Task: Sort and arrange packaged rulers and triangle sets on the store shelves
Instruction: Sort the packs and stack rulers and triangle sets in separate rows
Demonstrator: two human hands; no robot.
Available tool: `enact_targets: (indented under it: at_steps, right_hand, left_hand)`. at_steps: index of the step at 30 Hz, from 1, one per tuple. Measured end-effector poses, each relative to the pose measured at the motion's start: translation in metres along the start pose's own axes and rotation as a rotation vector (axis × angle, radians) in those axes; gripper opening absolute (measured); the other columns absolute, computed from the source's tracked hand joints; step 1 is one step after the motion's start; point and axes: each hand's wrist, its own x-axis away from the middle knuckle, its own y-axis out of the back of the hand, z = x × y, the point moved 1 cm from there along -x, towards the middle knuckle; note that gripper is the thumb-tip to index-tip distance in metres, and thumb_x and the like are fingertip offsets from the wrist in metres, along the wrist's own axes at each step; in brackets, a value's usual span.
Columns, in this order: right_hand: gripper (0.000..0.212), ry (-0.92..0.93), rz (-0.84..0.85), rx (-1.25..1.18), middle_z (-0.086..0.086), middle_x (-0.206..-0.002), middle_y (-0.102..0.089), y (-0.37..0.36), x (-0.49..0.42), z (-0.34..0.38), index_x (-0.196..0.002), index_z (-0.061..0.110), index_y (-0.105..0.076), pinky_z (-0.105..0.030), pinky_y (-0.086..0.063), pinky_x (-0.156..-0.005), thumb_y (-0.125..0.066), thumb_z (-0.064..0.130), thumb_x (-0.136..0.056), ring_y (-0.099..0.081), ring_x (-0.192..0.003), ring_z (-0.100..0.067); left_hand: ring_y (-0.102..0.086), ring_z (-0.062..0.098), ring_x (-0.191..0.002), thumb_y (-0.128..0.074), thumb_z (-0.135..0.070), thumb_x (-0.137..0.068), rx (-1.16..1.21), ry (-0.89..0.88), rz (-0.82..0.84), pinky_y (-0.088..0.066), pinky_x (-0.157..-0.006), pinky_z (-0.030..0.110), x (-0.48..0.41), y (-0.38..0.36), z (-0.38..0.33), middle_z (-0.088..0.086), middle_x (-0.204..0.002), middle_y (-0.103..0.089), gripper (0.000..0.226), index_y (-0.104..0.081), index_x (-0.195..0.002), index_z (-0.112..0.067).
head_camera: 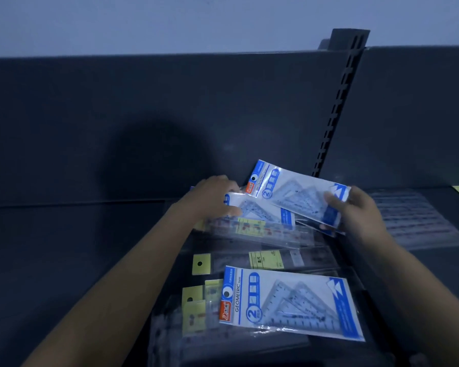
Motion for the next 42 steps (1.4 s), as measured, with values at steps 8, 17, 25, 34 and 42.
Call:
enact_targets:
  at_steps: [8,17,25,34,42]
  right_hand:
    - [0.038,0.009,0.114,0.071,-0.003,-0.088,-0.072,0.004,0.002,-0.001,-0.098,0.013,-0.059,-0.018,-0.049,-0.047,-0.078,-0.003,-0.070,-0.067,-0.070,-0.013]
    - [0.041,-0.086,0.094,-0.181,-0.013,-0.098,-0.070,0.028,0.008,0.009,-0.101,0.011,-0.055,-0.034,-0.057,-0.053,-0.073,-0.010,-0.070,-0.072,-0.076,-0.027]
    - [0.036,-0.140,0.131,-0.163,-0.016,-0.098,-0.068,0.040,0.047,0.010,-0.107,0.005,-0.057,-0.029,-0.056,-0.052,-0.070,-0.007,-0.076,-0.072,-0.071,-0.022]
    - [0.030,-0.108,0.057,-0.290,-0.013,-0.092,-0.073,0.089,0.092,0.013,-0.103,0.000,-0.063,-0.032,-0.059,-0.061,-0.068,0.001,-0.073,-0.071,-0.076,-0.023]
    - [0.017,-0.038,-0.026,-0.360,-0.008,-0.080,-0.073,0.169,0.113,0.006,-0.091,0.006,-0.066,-0.031,-0.059,-0.059,-0.068,0.011,-0.074,-0.070,-0.071,-0.019]
  left_hand:
    - [-0.050,0.017,-0.075,-0.071,-0.030,-0.082,0.128,0.088,0.068,-0.035,-0.070,0.032,-0.013,0.004,-0.007,-0.005,-0.079,-0.055,0.019,-0.055,-0.076,-0.021]
    - [-0.052,0.018,-0.067,-0.058,-0.013,-0.093,0.282,0.000,-0.141,-0.043,-0.063,0.035,0.005,0.059,-0.017,0.007,-0.085,-0.061,0.003,-0.056,-0.091,-0.013]
    - [-0.047,0.021,-0.062,-0.060,-0.010,-0.089,0.377,-0.151,-0.043,-0.037,-0.061,0.034,0.008,0.068,-0.065,0.026,-0.077,-0.059,0.008,-0.063,-0.082,-0.014]
    - [-0.055,0.017,-0.070,-0.062,-0.010,-0.089,0.532,-0.278,0.182,-0.040,-0.067,0.034,-0.017,0.020,-0.132,0.017,-0.088,-0.070,0.008,-0.066,-0.083,-0.014]
    - [-0.060,0.008,-0.071,-0.069,-0.025,-0.085,0.468,-0.343,0.143,-0.047,-0.073,0.033,-0.016,-0.015,-0.227,-0.005,-0.079,-0.068,0.008,-0.067,-0.086,-0.018]
